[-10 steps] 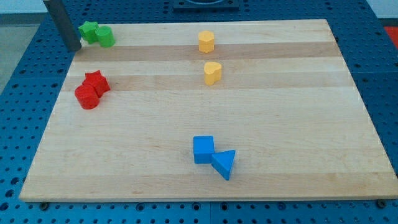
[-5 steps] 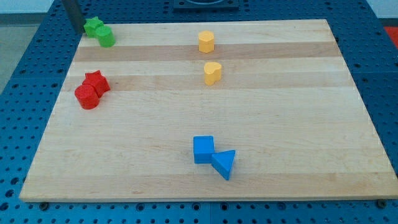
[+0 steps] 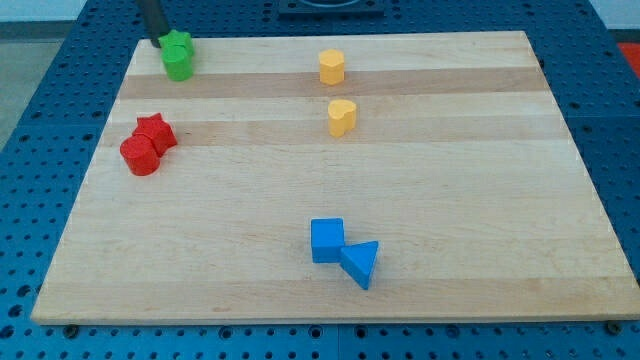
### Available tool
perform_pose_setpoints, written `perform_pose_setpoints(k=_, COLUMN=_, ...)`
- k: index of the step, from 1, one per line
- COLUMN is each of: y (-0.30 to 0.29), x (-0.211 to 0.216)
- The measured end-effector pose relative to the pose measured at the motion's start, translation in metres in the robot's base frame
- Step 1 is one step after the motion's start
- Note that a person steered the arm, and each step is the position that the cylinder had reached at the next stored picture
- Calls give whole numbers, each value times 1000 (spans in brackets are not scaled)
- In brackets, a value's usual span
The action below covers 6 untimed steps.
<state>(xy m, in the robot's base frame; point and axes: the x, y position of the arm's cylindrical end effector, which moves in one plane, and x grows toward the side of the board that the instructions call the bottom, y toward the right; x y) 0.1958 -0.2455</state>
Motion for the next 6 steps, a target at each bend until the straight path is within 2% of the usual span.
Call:
perform_pose_setpoints(k=3, y=8, x=5)
perform_pose_setpoints(k=6, y=7, x=67)
